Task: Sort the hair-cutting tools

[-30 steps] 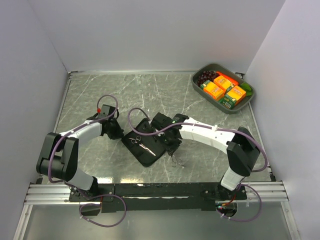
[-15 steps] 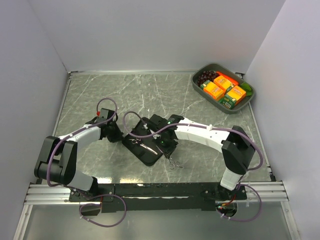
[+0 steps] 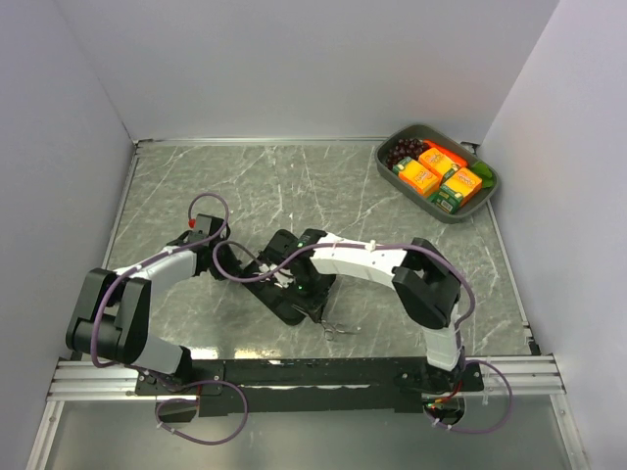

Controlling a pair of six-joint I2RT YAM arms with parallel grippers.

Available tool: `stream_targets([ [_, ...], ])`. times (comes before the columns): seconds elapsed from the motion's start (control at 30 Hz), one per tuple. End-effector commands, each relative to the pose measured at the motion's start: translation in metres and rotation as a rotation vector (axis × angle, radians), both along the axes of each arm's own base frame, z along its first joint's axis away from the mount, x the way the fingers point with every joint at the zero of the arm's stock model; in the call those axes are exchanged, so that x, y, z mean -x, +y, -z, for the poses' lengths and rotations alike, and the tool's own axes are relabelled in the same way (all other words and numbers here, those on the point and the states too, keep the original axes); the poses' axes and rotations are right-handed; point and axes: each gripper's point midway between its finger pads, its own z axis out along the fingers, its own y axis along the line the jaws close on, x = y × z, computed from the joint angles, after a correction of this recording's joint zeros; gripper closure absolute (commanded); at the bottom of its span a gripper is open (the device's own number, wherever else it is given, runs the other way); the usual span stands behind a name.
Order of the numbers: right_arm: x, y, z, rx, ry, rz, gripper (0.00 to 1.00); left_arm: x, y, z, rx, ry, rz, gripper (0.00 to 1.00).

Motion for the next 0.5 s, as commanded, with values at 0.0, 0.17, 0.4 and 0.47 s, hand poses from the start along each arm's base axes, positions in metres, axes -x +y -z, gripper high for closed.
stream_targets([
  [0.0,0.001,0.010,-0.005,-0.008,0.024,-0.036,1.00,0.010,-0.002,0.010,0.009,0.033,0.010,0.90],
  [0.17,-0.002,0.018,-0.001,-0.006,0.026,-0.039,1.00,0.012,-0.002,0.014,0.009,0.041,0.011,0.90],
  [0.4,-0.011,0.031,0.008,-0.005,0.024,-0.039,1.00,0.012,-0.003,0.017,0.012,0.053,0.016,0.91],
  [0.47,-0.013,0.034,0.011,-0.004,0.023,-0.039,1.00,0.012,-0.003,0.018,0.011,0.055,0.017,0.91],
])
